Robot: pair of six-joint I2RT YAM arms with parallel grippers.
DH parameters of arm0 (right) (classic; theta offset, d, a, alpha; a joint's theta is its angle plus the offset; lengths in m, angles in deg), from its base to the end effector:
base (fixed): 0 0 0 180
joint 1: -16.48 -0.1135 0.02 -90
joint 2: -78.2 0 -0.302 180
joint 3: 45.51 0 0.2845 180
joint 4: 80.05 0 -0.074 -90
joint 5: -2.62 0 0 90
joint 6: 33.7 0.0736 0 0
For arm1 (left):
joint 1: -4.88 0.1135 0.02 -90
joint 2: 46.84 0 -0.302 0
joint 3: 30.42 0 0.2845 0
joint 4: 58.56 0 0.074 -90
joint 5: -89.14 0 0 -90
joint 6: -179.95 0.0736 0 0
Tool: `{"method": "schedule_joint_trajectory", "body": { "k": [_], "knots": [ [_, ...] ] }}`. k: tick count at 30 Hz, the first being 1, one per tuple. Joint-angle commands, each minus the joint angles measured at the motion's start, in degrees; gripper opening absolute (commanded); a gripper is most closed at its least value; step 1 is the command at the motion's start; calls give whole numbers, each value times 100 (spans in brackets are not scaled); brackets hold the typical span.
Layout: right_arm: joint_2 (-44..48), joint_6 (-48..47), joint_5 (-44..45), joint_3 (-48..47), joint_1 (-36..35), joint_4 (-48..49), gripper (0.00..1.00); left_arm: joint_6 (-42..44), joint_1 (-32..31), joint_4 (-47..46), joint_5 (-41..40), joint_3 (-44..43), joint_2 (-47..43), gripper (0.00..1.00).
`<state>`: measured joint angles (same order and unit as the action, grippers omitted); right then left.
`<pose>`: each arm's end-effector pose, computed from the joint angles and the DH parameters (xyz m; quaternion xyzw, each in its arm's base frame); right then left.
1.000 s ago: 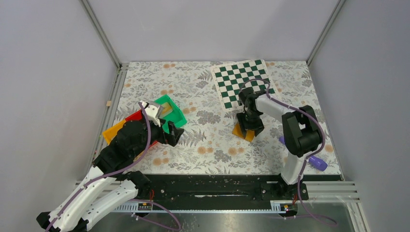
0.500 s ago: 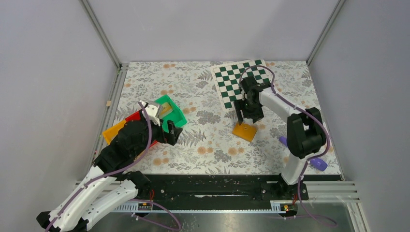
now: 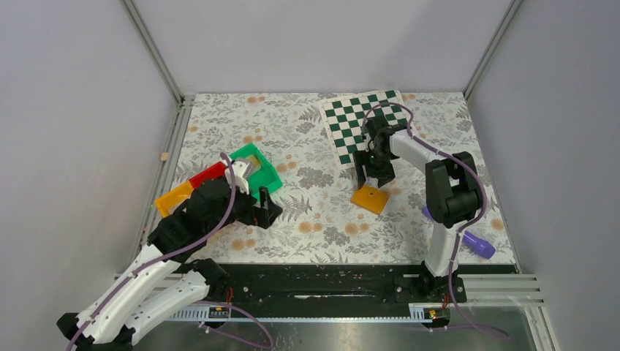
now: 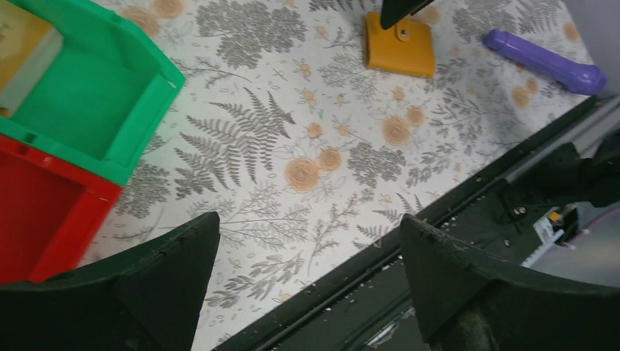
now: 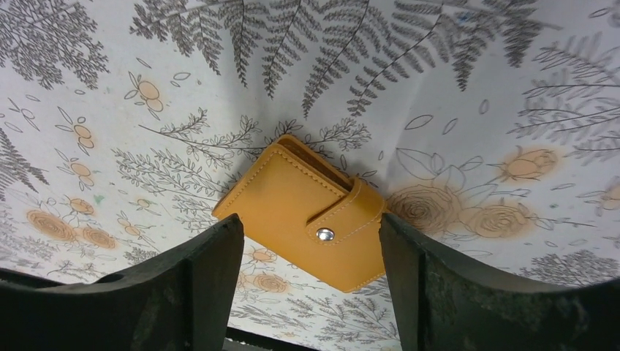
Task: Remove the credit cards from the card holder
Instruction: Move the card holder to the corner of the board.
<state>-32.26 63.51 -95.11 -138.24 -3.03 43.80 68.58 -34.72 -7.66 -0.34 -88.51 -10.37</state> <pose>0.4089 0.1554 0.1687 -0.1152 0.9812 0.0973 0.1207 0.1308 -0.1091 0.3256 0.1390 0.8516 -0.2598 0.4336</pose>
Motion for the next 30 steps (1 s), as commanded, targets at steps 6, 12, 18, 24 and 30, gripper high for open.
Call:
{"method": "schedule_joint_trajectory", "body": {
  "k": [6,12,18,24,30],
  "knots": [
    [613,320,-1325,1322,19,773,67,-1053,-62,-912,1090,496,413,83],
    [1377,499,-1490,2089,-342,1153,63,-1409,-238,-1384,1042,803,657,79],
    [2069,1114,-1836,2771,-834,1710,56,-1844,-435,-2116,1010,1145,1024,77],
    [2605,1553,-1722,3450,-1442,2253,55,-2089,-1187,-2594,249,1251,1788,75],
    [3529,1489,-651,3748,-1459,2213,61,-2377,-1341,-3438,150,1495,2024,74]
  ]
}}
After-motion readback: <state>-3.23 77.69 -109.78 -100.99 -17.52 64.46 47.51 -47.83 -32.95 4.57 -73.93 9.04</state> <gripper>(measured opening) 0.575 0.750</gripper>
